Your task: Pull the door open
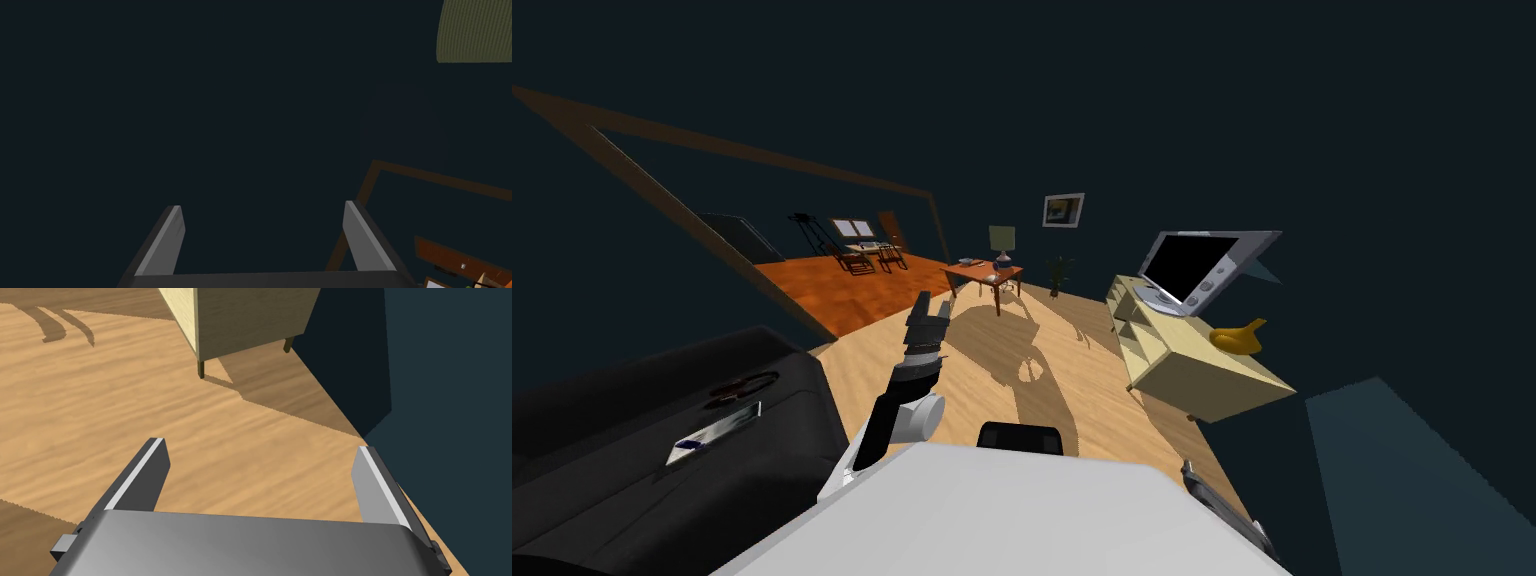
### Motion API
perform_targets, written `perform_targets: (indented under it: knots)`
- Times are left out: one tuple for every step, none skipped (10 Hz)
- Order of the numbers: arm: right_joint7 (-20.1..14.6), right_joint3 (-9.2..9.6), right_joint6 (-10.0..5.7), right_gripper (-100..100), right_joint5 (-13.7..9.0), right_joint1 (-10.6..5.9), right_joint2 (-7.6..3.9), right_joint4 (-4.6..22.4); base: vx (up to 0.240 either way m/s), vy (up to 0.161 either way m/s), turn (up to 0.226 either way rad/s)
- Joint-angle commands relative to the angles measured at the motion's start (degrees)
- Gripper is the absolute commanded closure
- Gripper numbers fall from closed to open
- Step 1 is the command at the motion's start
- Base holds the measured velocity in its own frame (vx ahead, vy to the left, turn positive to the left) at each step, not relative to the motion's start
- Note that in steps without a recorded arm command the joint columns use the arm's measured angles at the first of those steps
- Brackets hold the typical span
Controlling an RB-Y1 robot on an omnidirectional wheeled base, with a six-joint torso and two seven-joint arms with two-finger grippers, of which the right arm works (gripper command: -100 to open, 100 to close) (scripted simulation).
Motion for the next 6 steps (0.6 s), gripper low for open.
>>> perform_targets:
  knots:
    - [-0.9, 0.33, -0.09, -100, -1.7, -0.57, -0.48, 1.6, -0.018, 0.002, -0.238]
    - [-1.6, 0.66, -0.40, -100, -3.2, -0.60, -0.93, 2.5, -0.018, 0.004, -0.281]
    - [-1.9, 0.82, -0.55, -100, -4.0, -0.62, -1.14, 2.9, -0.018, 0.004, -0.208]
    - [-2.5, 1.13, -0.85, -100, -5.4, -0.65, -1.56, 3.7, -0.024, -0.003, -0.240]
    - [-2.8, 1.28, -0.99, -100, -6.1, -0.66, -1.77, 4.1, -0.027, -0.003, -0.224]
    - [-3.5, 1.59, -1.29, -100, -7.6, -0.69, -2.19, 4.9, -0.029, -0.005, -0.247]
